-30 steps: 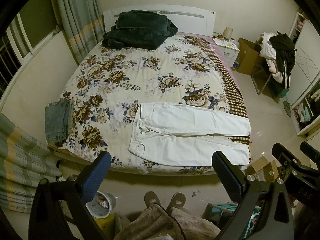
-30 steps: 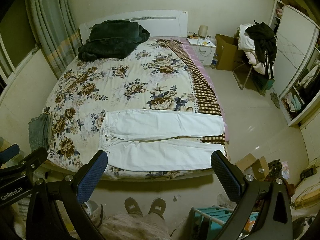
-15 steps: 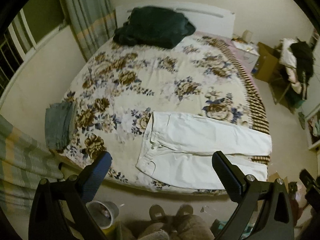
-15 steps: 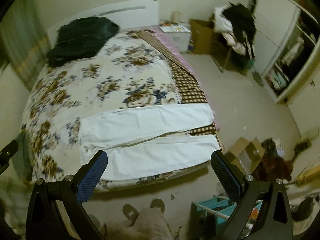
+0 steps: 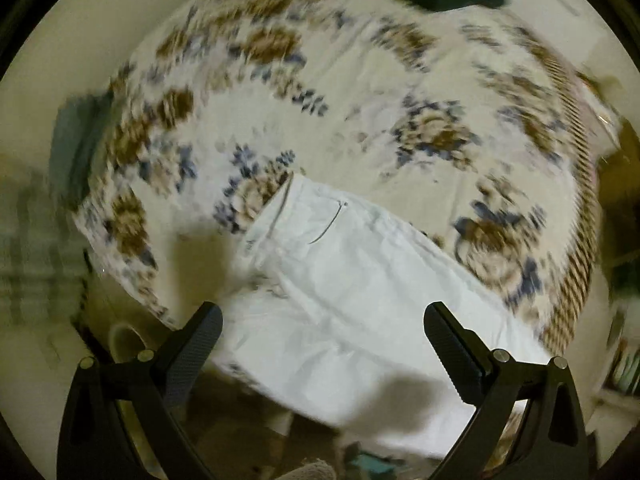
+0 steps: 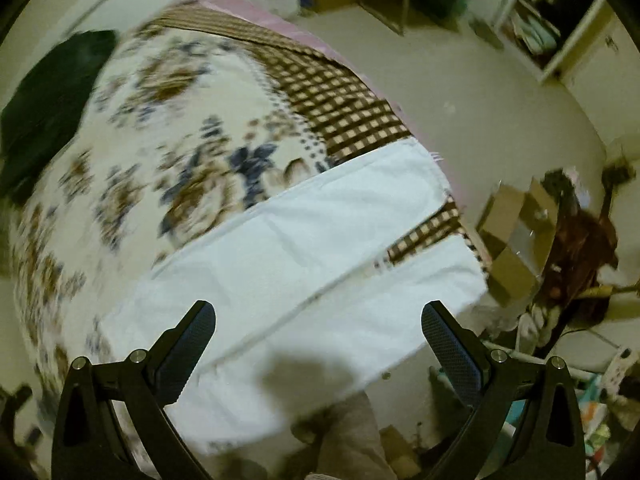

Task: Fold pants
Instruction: 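Lower both tools to the pants and grasp the waistband and leg hem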

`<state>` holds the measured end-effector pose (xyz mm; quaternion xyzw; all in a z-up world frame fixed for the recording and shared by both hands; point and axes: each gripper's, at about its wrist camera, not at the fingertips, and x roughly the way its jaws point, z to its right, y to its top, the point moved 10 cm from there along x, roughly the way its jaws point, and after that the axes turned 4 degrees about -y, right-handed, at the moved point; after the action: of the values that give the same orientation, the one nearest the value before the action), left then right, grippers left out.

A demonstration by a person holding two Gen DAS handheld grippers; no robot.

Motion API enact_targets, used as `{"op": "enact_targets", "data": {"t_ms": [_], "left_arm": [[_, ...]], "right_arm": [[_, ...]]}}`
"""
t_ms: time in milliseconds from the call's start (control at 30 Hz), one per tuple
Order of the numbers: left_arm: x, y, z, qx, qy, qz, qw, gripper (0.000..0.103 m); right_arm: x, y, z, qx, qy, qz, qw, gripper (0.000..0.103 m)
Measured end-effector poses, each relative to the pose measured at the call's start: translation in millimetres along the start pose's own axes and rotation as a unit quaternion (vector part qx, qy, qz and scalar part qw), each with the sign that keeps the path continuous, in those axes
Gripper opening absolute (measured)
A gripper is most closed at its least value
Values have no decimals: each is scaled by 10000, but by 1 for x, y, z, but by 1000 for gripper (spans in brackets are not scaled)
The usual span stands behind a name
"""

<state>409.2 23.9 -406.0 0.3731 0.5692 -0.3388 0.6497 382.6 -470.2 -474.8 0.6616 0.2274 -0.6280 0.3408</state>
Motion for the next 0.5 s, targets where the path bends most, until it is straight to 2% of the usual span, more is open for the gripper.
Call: {"op": "enact_targets", "data": {"t_ms": [167,367,500], "left_arm": [[115,32,23,-786,102,-710,9943,103],[219,58,28,-1495,256,-1253,9805,103],[262,71,21,-1779,460,-1385,9732,103]], "right_arm": [[128,73,-5,470,-170,-455,9977,103],[235,108,10,876,-441,-924,9909,103],[283,116,22,1375,-387,-1268,9816,103]]}}
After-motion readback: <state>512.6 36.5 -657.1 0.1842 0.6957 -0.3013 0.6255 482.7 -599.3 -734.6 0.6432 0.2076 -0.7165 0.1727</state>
